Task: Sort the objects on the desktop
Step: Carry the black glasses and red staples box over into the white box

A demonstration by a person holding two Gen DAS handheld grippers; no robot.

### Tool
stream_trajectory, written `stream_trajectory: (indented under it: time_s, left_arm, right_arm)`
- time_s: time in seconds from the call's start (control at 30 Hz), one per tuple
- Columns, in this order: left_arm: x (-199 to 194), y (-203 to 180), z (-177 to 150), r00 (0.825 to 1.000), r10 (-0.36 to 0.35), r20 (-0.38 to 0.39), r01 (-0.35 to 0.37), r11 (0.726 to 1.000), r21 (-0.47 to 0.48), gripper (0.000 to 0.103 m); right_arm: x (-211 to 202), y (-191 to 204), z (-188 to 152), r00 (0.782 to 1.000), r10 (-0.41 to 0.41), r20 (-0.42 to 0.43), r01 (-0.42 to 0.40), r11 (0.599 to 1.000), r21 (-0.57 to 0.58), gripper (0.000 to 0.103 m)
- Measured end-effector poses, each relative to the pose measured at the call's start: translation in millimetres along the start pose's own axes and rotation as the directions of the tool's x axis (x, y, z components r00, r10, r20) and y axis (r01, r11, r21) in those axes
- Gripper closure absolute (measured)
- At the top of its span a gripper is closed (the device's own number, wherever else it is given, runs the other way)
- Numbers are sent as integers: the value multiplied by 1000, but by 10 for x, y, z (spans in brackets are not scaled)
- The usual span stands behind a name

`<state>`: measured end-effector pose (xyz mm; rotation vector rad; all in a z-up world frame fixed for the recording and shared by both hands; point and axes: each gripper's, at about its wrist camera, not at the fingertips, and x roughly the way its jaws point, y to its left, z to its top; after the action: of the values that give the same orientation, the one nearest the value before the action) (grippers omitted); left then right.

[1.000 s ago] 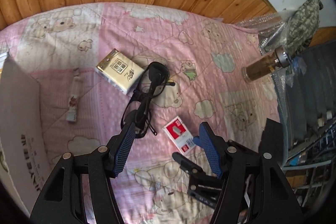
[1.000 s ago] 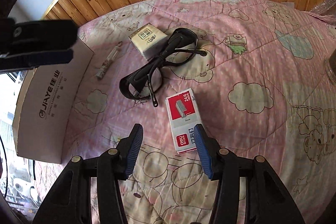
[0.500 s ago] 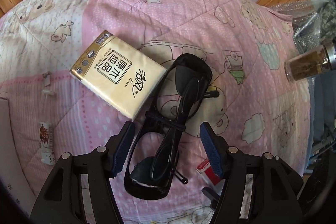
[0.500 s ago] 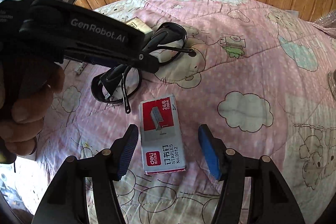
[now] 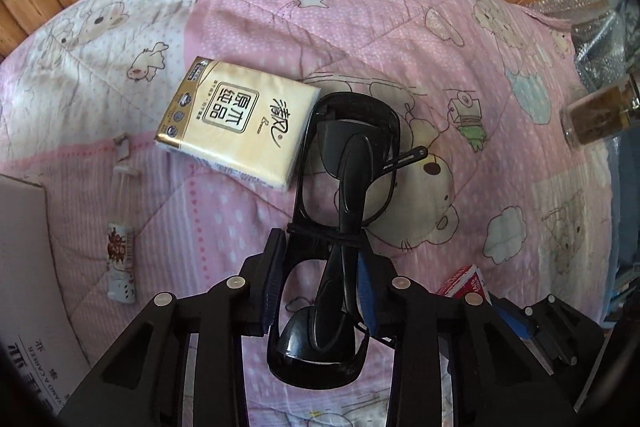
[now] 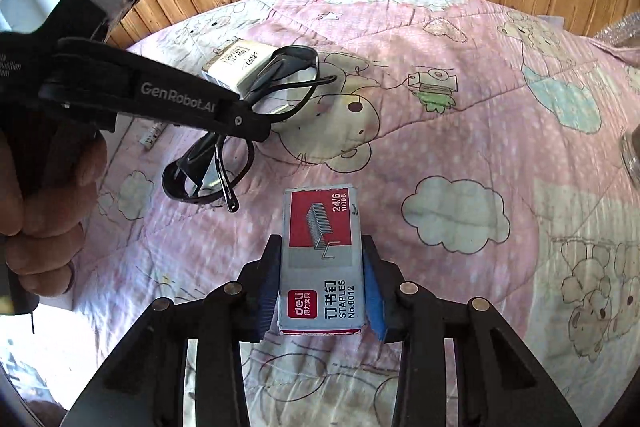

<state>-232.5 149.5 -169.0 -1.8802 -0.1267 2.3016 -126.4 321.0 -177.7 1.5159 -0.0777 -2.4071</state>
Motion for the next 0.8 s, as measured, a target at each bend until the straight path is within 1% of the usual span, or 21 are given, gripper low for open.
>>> stream_trajectory:
  time_s: [0.13, 0.2, 0.4, 0.53, 0.8]
  left_arm:
    - [-159, 12, -125, 1000, -20, 6, 20, 1000, 3, 70]
    - [-280, -5, -242, 999, -33, 17, 32, 999, 8, 70]
    - [-632, -21, -459, 998, -49, 43, 48, 999, 9, 70]
    - [-848, -32, -684, 997, -47, 58, 45, 998, 32, 70]
    - [-1160, -102, -1192, 995, -52, 84, 46, 997, 64, 70]
  right_arm:
    - [-115, 60, -47, 1000, 15, 7, -15, 1000, 7, 64]
    - [-174, 91, -68, 1000, 20, 10, -20, 1000, 3, 64]
    - [-350, 156, -126, 1000, 26, 16, -26, 1000, -9, 64]
    - [-412, 207, -130, 999, 29, 18, -28, 999, -15, 64]
    - [-582, 464, -247, 999, 32, 23, -30, 997, -64, 64]
